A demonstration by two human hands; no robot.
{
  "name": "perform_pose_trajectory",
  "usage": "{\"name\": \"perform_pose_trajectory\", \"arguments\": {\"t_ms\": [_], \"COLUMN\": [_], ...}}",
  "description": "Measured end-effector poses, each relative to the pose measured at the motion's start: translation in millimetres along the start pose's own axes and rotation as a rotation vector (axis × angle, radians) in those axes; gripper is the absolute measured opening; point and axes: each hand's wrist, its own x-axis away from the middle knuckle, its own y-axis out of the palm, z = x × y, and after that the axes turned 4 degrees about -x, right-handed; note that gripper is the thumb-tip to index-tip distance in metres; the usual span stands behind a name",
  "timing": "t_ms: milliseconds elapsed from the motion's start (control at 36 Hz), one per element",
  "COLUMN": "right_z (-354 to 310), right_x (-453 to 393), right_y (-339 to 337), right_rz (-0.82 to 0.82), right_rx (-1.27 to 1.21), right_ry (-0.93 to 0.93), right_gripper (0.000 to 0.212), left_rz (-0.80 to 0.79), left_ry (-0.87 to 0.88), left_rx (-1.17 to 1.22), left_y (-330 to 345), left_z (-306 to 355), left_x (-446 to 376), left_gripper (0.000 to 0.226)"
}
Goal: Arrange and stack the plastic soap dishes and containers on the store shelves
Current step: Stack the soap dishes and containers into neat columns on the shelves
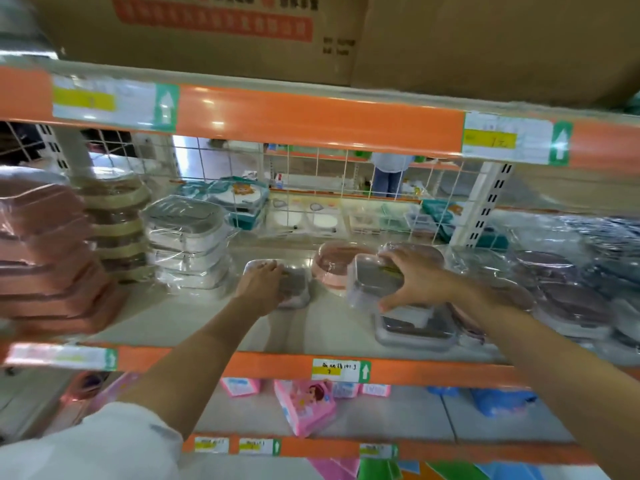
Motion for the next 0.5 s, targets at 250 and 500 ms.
{"name": "perform_pose_trajectory", "arguments": {"t_ms": [250,500], "right_z": [-106.7,-149.6], "right_x": [-59.3,-125.3], "right_y": [4.8,43.6], "right_rz": [0.093,0.109], "right_rx": [0.015,0.186], "right_ry": [-0.216,-0.181], "right_gripper": [0.107,0.096], "left_rz": [0.094,0.04], "left_ry": [0.209,0.069], "left_rx": [0.212,0.093], "left_y": [2.3,-18.3], "left_z": [-33.2,-68.3], "left_x": [42.9,63.0], "left_gripper": [0.052,0.041]}}
